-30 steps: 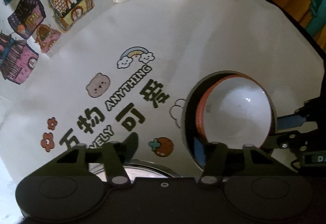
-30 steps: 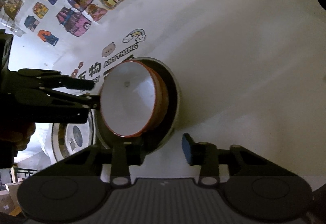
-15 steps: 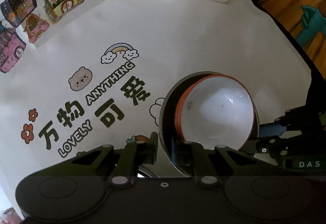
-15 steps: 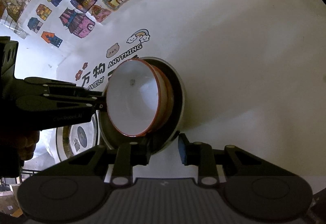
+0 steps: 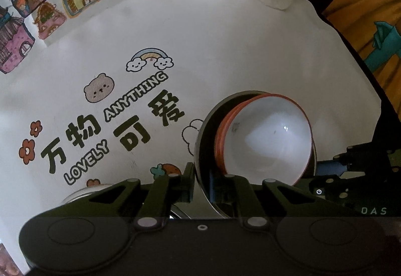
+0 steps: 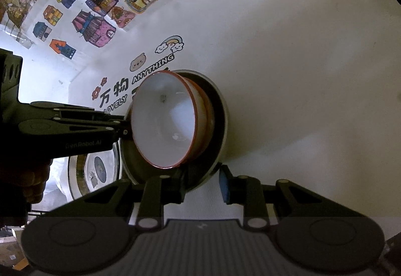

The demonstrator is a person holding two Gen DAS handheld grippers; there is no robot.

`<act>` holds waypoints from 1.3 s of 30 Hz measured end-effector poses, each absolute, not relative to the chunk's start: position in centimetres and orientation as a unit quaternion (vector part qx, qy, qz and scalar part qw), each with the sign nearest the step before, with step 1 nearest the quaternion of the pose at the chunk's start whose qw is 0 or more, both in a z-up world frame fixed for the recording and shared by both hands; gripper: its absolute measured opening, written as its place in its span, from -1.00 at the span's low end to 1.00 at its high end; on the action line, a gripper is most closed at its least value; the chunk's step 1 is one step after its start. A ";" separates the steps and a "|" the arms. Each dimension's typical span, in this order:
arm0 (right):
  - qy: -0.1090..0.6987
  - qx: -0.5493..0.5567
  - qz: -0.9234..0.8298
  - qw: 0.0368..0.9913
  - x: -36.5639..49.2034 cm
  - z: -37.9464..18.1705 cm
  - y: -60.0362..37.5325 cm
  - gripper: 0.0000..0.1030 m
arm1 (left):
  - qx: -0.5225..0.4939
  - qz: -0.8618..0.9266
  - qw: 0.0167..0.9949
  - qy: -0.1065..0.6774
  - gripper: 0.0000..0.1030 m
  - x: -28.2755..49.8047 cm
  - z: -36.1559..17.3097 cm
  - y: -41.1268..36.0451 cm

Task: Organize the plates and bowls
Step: 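Close the left and right grippers on opposite sides of the steel bowl rim, then lift the nested bowl stack with both grippers and carry it over the steel plates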

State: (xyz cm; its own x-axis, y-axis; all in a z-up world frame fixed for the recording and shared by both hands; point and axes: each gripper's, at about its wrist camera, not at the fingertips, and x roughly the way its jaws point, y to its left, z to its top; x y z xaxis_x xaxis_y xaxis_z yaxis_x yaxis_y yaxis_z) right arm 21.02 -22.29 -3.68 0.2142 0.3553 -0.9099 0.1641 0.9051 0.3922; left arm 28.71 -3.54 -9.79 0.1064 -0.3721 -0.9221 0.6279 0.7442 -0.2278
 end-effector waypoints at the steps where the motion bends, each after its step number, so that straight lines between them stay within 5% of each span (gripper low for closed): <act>1: 0.624 0.208 0.063 0.751 21.0 -3.7 -22.3 -0.42 | 0.110 -0.341 0.735 0.575 -0.81 28.7 -9.7 -3.5; 39: 0.593 0.146 0.109 0.784 22.4 1.0 -20.2 -0.42 | 0.064 -0.314 0.782 0.534 -0.81 27.6 -5.4 -0.5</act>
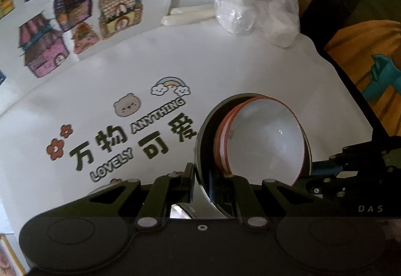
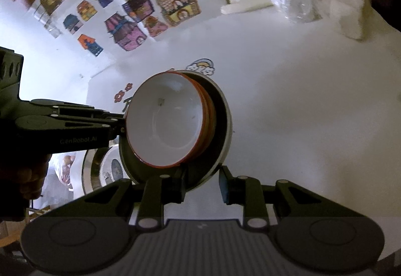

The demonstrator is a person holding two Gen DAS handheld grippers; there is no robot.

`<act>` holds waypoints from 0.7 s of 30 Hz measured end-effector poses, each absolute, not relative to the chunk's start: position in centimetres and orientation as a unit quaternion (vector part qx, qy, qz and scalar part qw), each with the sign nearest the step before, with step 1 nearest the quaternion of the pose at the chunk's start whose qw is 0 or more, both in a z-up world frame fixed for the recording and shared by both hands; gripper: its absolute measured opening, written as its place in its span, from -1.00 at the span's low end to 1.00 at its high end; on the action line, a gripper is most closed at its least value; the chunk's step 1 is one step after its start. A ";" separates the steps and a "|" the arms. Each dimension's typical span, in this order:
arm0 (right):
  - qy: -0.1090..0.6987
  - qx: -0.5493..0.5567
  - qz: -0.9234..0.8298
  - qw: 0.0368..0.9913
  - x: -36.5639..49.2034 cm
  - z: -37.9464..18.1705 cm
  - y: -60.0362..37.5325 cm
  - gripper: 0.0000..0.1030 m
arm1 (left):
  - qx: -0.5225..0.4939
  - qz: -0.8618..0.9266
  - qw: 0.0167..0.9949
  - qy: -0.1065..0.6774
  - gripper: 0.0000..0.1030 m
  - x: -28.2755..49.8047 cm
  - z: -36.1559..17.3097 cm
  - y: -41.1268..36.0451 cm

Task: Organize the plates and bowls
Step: 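Lift the nested bowl stack with both grippers and carry it over the steel plates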

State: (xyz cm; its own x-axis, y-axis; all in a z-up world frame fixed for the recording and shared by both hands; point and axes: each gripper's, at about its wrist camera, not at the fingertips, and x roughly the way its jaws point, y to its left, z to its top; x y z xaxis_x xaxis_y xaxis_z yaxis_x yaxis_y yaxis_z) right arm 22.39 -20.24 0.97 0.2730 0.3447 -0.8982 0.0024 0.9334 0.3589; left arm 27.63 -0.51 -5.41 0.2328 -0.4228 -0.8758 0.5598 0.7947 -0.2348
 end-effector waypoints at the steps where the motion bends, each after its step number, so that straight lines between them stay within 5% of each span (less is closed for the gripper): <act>1: 0.592 0.143 0.113 0.785 22.5 1.1 -20.0 -0.42 | 0.062 -0.310 0.784 0.533 -0.81 27.5 -5.3 -0.2; 21: 0.596 0.088 0.207 0.771 24.8 1.4 -13.8 -0.42 | 0.004 -0.217 0.814 0.538 -0.79 25.7 -4.7 7.5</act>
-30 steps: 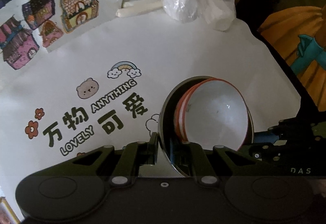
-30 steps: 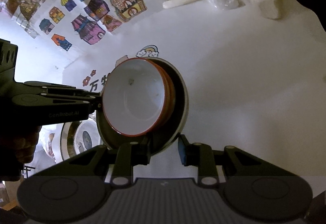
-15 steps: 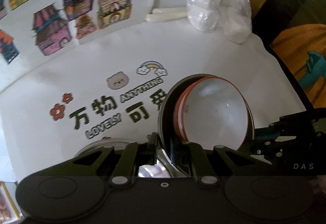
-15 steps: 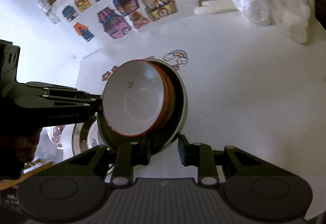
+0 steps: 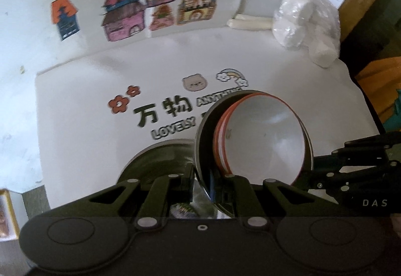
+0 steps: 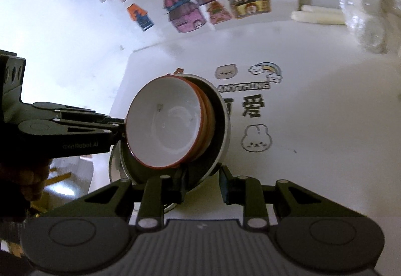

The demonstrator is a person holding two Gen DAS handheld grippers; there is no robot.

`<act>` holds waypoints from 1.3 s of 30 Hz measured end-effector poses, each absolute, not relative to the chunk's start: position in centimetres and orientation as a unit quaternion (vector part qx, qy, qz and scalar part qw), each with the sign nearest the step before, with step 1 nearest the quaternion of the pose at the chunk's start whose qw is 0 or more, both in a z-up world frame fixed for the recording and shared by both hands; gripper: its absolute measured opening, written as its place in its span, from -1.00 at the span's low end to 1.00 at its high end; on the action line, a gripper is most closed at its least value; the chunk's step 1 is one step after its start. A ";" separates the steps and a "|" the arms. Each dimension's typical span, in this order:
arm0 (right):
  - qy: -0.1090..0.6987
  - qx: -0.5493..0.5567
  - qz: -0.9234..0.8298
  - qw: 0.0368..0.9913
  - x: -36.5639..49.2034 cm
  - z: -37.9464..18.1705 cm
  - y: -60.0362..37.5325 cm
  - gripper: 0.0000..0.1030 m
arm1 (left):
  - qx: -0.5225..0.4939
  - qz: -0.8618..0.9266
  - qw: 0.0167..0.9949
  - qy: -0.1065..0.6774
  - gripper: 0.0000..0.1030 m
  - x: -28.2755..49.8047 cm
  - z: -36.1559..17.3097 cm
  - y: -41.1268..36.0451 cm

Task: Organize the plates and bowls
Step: 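Lift the nested bowl stack with both grippers and carry it over the steel plates, then lower the nested bowl stack onto the steel plate stack with both grippers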

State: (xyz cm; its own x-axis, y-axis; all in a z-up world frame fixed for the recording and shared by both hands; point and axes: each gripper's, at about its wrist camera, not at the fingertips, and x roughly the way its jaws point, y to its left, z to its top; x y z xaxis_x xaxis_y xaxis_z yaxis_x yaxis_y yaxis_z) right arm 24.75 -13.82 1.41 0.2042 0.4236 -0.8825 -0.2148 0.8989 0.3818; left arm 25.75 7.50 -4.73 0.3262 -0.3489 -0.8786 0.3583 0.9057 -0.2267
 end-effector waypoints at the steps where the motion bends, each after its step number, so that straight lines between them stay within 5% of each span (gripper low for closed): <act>1: 0.597 0.085 0.211 0.769 24.8 1.3 -13.6 -0.42 | 0.002 -0.214 0.815 0.539 -0.79 25.7 -4.8 7.8; 39: 0.635 0.025 0.312 0.707 27.0 -2.1 -7.4 -0.42 | -0.081 -0.106 0.809 0.572 -0.77 23.4 -7.4 14.8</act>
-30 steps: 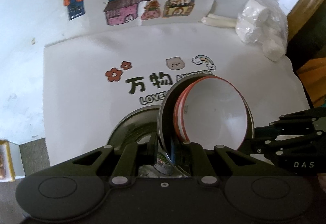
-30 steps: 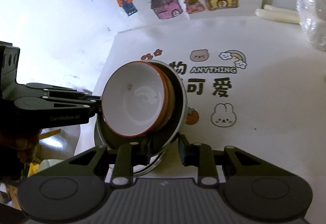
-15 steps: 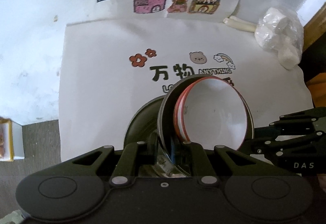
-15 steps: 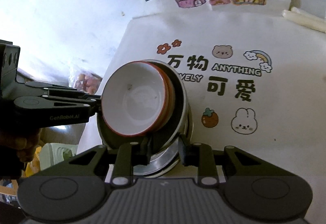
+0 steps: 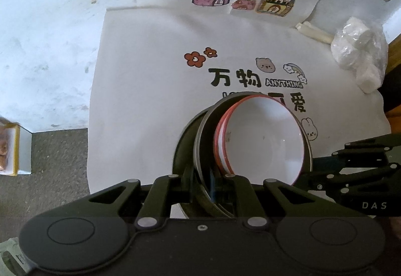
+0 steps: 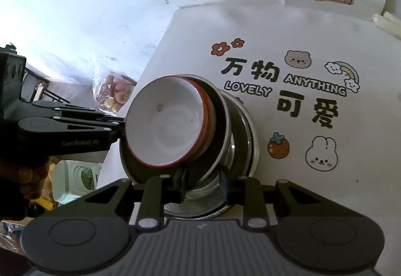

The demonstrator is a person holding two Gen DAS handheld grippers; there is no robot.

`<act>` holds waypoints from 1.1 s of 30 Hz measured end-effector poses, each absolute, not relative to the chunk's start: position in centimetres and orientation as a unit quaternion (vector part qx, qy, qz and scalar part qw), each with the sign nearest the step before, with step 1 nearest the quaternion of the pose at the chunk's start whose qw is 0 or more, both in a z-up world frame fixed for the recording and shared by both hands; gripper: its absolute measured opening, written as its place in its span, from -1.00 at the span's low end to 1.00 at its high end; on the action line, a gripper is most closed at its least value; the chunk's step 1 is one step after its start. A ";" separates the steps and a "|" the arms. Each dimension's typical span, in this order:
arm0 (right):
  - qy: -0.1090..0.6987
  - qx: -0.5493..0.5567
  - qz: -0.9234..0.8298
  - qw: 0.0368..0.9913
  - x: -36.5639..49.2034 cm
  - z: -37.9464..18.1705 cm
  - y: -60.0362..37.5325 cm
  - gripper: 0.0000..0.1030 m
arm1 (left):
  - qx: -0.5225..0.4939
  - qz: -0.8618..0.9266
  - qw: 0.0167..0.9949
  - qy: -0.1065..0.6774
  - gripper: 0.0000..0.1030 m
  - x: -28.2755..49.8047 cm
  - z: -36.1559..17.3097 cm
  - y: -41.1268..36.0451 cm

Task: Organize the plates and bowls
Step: 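Lower the nested bowl stack onto the steel plate stack with both grippers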

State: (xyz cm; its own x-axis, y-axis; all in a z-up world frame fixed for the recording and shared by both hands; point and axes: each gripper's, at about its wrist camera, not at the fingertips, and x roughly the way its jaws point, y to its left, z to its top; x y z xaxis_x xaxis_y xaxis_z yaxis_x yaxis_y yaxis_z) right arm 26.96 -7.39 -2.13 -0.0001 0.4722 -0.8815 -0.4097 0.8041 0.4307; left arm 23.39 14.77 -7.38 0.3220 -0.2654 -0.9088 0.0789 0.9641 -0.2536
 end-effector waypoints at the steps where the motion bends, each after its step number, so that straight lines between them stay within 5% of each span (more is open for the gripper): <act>1: 0.635 0.025 0.313 0.706 27.0 -2.2 -7.3 -0.42 | -0.081 -0.106 0.809 0.573 -0.77 23.4 -7.4 14.8; 33: 0.644 0.036 0.309 0.699 27.2 -3.0 -7.5 -0.42 | -0.062 -0.103 0.796 0.594 -0.73 23.5 -8.5 14.2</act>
